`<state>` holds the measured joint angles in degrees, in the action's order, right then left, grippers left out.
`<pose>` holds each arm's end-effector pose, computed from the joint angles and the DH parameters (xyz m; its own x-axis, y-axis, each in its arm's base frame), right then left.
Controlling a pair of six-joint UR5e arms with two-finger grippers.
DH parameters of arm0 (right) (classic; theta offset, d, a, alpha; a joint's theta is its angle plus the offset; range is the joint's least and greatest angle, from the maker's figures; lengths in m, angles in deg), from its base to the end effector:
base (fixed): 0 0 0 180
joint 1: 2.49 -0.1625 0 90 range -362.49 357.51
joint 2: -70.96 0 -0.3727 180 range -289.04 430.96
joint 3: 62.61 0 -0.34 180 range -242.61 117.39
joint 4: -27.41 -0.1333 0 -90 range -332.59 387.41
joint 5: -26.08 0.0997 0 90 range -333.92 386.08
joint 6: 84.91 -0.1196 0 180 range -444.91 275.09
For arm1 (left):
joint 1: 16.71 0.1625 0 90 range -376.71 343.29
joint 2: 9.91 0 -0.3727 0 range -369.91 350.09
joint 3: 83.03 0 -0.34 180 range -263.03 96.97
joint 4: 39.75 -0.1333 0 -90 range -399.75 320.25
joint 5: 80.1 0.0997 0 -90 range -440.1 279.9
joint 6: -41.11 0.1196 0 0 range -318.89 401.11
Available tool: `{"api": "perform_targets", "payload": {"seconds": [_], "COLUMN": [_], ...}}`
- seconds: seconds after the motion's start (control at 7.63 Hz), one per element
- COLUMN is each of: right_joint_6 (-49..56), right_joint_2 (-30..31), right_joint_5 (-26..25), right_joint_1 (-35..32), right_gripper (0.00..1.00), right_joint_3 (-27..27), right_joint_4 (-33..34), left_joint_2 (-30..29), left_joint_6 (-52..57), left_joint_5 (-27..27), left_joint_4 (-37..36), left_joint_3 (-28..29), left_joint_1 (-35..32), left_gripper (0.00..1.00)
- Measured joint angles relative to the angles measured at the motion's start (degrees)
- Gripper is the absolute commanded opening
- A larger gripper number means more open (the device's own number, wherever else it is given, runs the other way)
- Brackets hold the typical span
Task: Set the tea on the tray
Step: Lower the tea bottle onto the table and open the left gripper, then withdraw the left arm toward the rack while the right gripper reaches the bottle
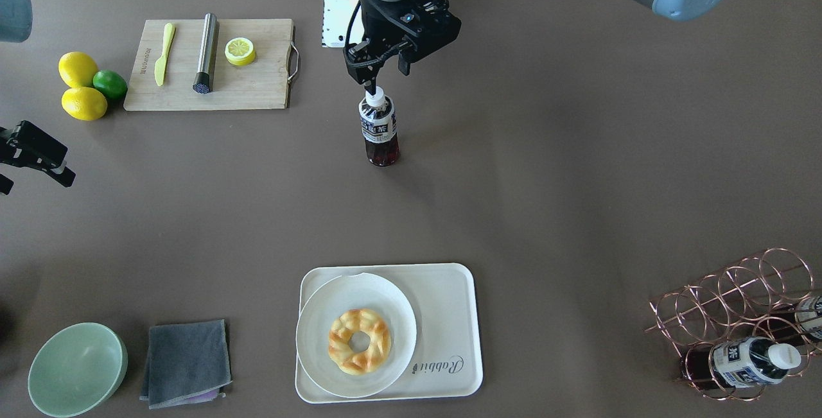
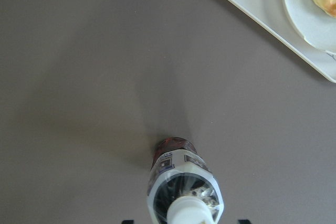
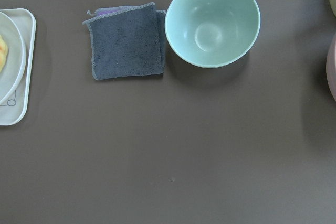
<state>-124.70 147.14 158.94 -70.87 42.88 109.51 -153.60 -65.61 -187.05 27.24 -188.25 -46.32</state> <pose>-0.1425 -0.5006 0.3675 0.5950 -0.0275 0.8033 -0.1136 0.9865 0.1180 0.4506 -0.3693 0.0740 0.4958 -0.5983 -0.6294 0.4524 0.7966 -0.4009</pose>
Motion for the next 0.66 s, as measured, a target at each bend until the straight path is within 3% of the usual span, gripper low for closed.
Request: {"api": "perform_targets", "payload": {"seconds": [0.26, 0.66], "right_joint_6": [-2.6, -20.1], "right_joint_2": [-3.2, -10.2], "right_joint_5": [0.0, -4.0], "right_joint_1": [1.4, 8.2], "right_gripper": [1.00, 0.98], "right_joint_3": [-0.1, 1.2], "right_joint_4": [0.3, 0.6], "left_joint_2": [0.3, 6.3], "left_joint_6": [0.5, 11.7], "left_joint_5": [0.0, -0.5], "left_joint_4": [-0.3, -1.0], "left_joint_3": [-2.2, -9.2], "left_joint_1": [-0.5, -5.2], "left_gripper": [0.83, 0.83]}}
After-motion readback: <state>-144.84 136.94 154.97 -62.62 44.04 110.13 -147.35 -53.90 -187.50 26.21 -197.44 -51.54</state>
